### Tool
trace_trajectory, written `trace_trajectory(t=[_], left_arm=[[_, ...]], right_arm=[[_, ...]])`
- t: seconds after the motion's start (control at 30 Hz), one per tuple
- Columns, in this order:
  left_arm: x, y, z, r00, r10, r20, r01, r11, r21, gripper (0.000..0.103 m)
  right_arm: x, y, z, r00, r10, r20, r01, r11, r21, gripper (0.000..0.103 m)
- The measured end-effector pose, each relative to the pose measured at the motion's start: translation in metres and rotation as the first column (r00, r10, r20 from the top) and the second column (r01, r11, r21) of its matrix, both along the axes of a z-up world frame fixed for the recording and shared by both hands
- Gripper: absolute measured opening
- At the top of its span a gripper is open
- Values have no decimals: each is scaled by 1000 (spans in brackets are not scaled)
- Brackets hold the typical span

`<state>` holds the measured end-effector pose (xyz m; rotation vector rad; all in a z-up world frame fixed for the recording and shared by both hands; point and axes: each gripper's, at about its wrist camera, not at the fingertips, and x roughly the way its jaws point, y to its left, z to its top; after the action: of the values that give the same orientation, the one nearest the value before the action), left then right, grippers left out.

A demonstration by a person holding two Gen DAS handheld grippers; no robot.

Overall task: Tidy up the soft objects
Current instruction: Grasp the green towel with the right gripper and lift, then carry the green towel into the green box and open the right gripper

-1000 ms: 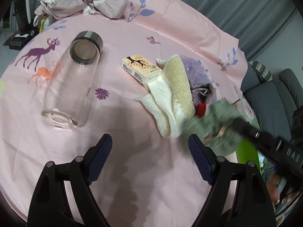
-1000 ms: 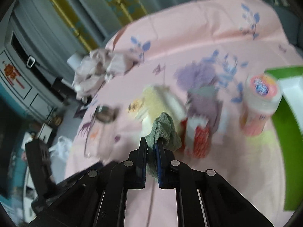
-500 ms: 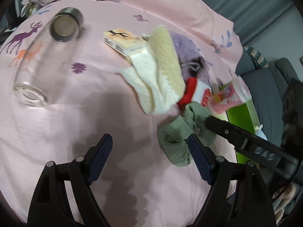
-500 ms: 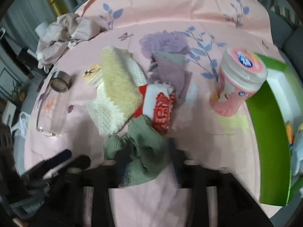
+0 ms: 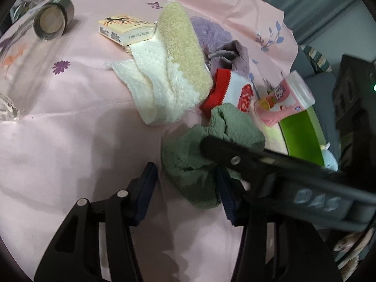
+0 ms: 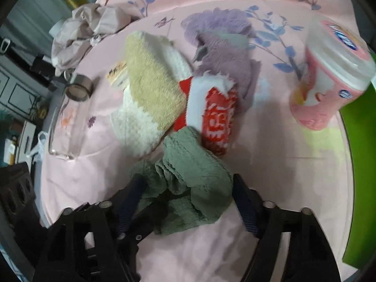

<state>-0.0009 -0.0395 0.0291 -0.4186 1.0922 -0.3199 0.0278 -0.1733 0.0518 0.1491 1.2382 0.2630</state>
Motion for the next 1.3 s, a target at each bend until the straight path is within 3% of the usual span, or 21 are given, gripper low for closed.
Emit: trace_trajectory(t=[0.07,0.2,0.33,0.67,0.8,1.3], left_arm=[[1,-2,-2,1000,-2,4,2,1000,12,41],[0,-5,-1,999,-8,31,7,999,34,33],[-1,-6,-1,999,-26,28,27,999,-31,17],[-14,-5,33,981,-37,191,43,999,-30,17],[-21,-6,50,966,-43,255,42,999,11,16],[-27,-40,97,917,-116,381,92,992,82,16]], right_arm=[[3,3,-6,1000,14,-14,-14,1000,13,54],[4,9,-8,999,35,-1,-35,999,7,52],[0,14,-4,998,64,10,-65,997,32,52],[-14,21,34,988,97,121,-110,988,109,49],[-20,23,48,982,100,161,-122,983,137,49],[-36,-10,97,953,30,301,-88,979,181,49]])
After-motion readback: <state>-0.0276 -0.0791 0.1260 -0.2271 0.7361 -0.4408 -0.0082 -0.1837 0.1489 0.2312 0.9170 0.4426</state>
